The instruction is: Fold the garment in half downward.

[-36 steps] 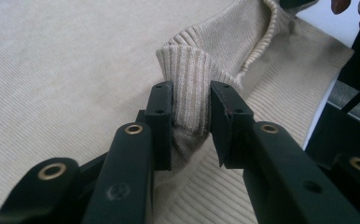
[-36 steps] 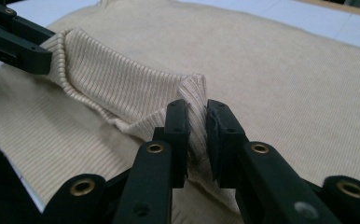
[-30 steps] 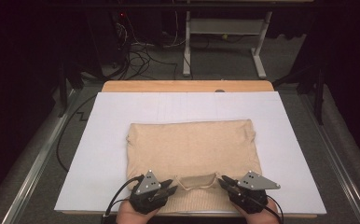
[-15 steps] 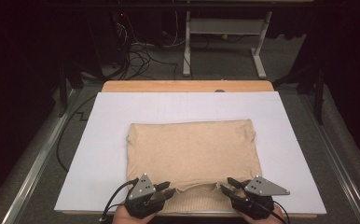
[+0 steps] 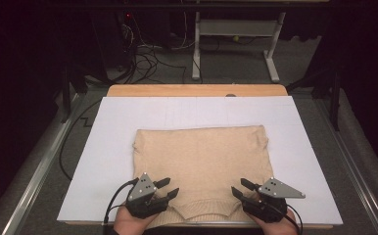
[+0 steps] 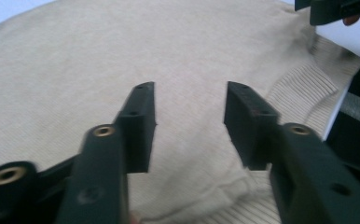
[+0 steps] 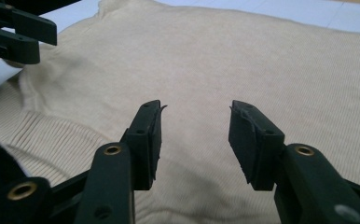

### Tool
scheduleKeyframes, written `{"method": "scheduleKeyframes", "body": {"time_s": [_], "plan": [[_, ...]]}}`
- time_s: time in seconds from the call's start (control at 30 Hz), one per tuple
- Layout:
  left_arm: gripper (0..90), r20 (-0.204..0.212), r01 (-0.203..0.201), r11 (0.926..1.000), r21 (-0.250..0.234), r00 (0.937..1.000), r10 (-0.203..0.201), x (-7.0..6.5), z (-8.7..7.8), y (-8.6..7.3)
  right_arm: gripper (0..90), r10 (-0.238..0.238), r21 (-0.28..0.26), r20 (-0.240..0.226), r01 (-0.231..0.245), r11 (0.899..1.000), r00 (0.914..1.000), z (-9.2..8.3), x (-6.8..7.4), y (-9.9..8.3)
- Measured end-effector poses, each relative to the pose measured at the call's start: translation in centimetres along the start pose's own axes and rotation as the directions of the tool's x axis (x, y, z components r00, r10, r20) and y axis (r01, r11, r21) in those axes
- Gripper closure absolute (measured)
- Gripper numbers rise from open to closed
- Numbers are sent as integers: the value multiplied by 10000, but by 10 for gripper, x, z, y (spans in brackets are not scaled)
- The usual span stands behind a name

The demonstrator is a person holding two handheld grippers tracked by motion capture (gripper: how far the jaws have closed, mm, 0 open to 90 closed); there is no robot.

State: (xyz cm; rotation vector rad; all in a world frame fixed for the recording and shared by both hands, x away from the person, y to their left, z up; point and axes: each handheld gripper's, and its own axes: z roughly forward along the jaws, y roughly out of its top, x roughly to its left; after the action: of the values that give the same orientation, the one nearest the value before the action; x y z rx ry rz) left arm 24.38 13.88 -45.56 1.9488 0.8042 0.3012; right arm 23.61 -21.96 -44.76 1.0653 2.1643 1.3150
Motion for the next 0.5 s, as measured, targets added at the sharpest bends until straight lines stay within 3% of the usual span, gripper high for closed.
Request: {"method": "scheduleKeyframes", "body": {"time_s": [0.1,0.17,0.23,0.43,0.5], "plan": [[515,-113,-17,9995,-310,9999,13,9,-4,6,507,19,-116,103,-18,9999,9999,5,-2,7],[514,-146,177,9986,-494,9997,-185,18,-5,11,485,5,-237,207,0,9997,9998,9,-4,13],[451,-62,517,9970,-584,9986,-521,25,-4,16,472,95,-465,316,-80,9989,9995,13,-8,17],[442,-343,451,9963,-733,9983,-477,43,2,28,411,453,-789,652,-401,9961,9968,27,-21,33],[382,-514,433,9959,-790,9975,-475,50,3,33,406,461,-994,724,-387,9943,9963,27,-23,38]]}}
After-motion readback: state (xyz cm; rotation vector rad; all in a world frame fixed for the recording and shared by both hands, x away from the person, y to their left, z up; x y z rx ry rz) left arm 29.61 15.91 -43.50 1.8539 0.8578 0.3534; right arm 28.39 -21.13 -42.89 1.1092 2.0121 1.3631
